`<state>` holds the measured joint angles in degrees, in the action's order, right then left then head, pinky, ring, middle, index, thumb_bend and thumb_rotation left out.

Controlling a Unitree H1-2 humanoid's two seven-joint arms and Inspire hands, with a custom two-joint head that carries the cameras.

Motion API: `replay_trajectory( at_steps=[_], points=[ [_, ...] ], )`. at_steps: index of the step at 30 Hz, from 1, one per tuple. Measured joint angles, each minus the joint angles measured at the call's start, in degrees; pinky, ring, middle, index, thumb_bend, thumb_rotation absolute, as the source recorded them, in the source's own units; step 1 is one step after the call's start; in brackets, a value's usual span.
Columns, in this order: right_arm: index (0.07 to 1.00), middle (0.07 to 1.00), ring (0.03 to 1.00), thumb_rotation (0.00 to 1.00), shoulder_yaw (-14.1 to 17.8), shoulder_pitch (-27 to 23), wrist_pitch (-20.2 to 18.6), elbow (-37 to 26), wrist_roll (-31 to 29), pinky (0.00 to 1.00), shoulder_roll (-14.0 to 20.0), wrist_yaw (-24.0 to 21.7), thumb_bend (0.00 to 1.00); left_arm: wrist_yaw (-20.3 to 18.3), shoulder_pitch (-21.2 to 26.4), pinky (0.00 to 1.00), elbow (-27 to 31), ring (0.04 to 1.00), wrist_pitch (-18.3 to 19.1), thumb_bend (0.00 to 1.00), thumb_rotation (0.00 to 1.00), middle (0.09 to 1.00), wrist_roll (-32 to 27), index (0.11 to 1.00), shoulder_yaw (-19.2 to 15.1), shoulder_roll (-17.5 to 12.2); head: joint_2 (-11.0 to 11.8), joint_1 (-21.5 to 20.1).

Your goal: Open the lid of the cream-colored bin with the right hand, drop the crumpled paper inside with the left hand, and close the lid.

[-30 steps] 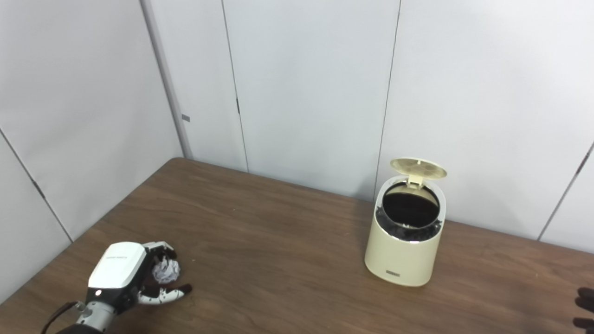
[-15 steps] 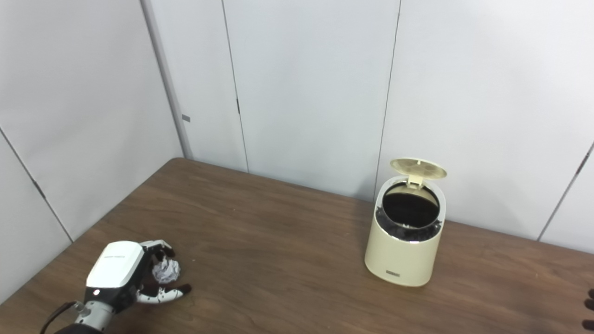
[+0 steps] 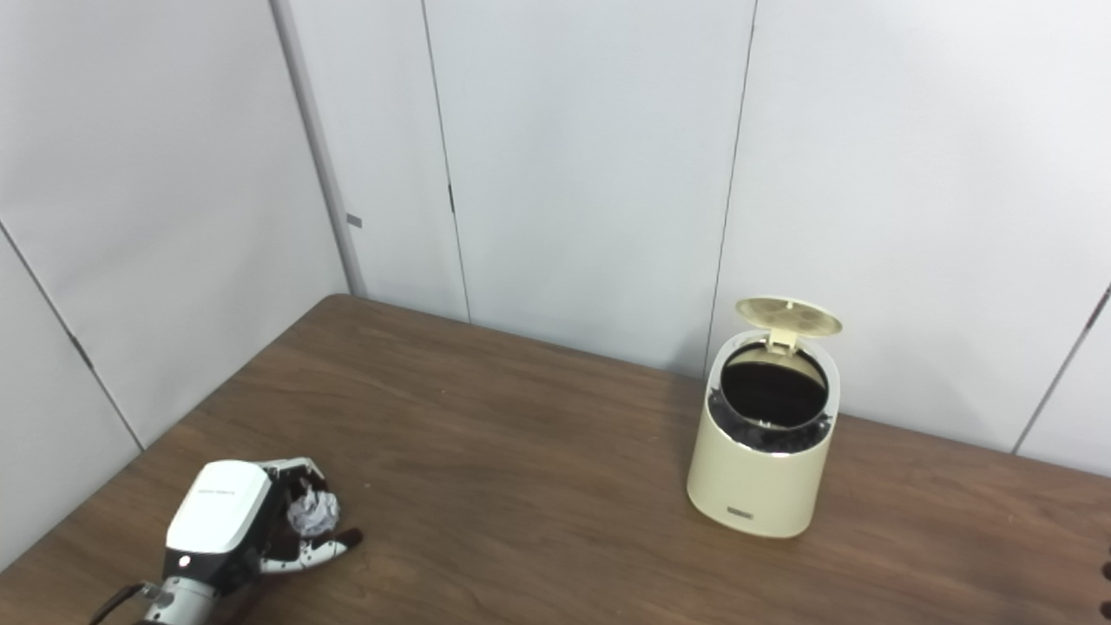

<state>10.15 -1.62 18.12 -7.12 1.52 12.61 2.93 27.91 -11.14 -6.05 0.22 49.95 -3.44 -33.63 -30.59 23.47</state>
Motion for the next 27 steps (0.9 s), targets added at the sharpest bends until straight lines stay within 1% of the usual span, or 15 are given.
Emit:
replay_trajectory(
  at_steps=[2, 3, 6, 9, 15, 18, 20, 22, 27],
  points=[
    [0.661, 0.698, 0.667, 0.70, 0.0, 0.0, 0.0, -0.1, 0.0, 0.52, 0.1, -0.1, 0.49, 1.1, 0.0, 0.17, -0.4, 0.229, -0.2, 0.52, 0.00, 0.460, 0.0, 0.489, 0.2, 0.0, -0.1, 0.0],
    [0.661, 0.698, 0.667, 0.70, 0.1, 0.0, 0.0, -0.1, 0.0, 0.52, 0.2, -0.2, 0.49, 1.4, 0.0, 0.15, -0.5, 0.215, -0.3, 0.52, 0.00, 0.466, 0.0, 0.485, 0.3, 0.0, -0.1, 0.0],
    [0.660, 0.696, 0.665, 0.70, 0.2, 0.0, 0.0, -0.1, 0.1, 0.52, 0.2, -0.2, 0.50, 1.6, 0.0, 0.13, -0.6, 0.194, -0.3, 0.53, 0.00, 0.471, 0.0, 0.482, 0.5, 0.0, -0.1, 0.0],
    [0.660, 0.698, 0.668, 0.69, 0.1, 0.0, 0.0, -0.1, 0.0, 0.53, 0.2, -0.4, 0.49, 2.5, 0.0, 0.12, -0.7, 0.177, -1.1, 0.53, 0.00, 0.471, 0.1, 0.481, 0.7, -0.1, -0.2, -0.2],
    [0.660, 0.700, 0.673, 0.67, 0.1, 0.2, -0.1, -0.4, -0.4, 0.53, 0.0, -0.5, 0.49, 3.2, 0.0, 0.11, -0.8, 0.168, -1.5, 0.53, 0.00, 0.471, 0.4, 0.480, 0.7, -0.1, -0.2, -0.3],
    [0.660, 0.700, 0.674, 0.67, 0.1, 0.3, -0.5, -0.7, -0.8, 0.53, -0.2, -0.5, 0.50, 3.4, 0.0, 0.14, -0.8, 0.197, -1.9, 0.53, 0.00, 0.472, 0.7, 0.480, 0.8, -0.1, -0.2, -0.3],
    [0.664, 0.705, 0.681, 0.67, 0.1, 0.4, -0.8, -0.7, -0.9, 0.54, -0.3, -0.5, 0.51, 3.6, 0.0, 0.15, -0.8, 0.206, -2.9, 0.53, 0.00, 0.472, 0.7, 0.481, 0.8, -0.2, -0.2, -0.3],
    [0.666, 0.708, 0.685, 0.68, 0.1, 0.4, -0.8, -0.7, -0.9, 0.55, -0.3, -0.5, 0.50, 3.7, 0.0, 0.15, -0.8, 0.203, -3.5, 0.52, 0.00, 0.472, 0.8, 0.480, 0.8, -0.2, -0.2, -0.3],
    [0.675, 0.718, 0.699, 0.68, 0.1, 0.5, -0.7, -0.7, -0.8, 0.56, -0.3, -0.5, 0.48, 3.4, 0.0, 0.15, -0.4, 0.209, -3.7, 0.52, 0.00, 0.472, 0.8, 0.481, 0.8, -0.2, -0.2, -0.2]
  ],
)
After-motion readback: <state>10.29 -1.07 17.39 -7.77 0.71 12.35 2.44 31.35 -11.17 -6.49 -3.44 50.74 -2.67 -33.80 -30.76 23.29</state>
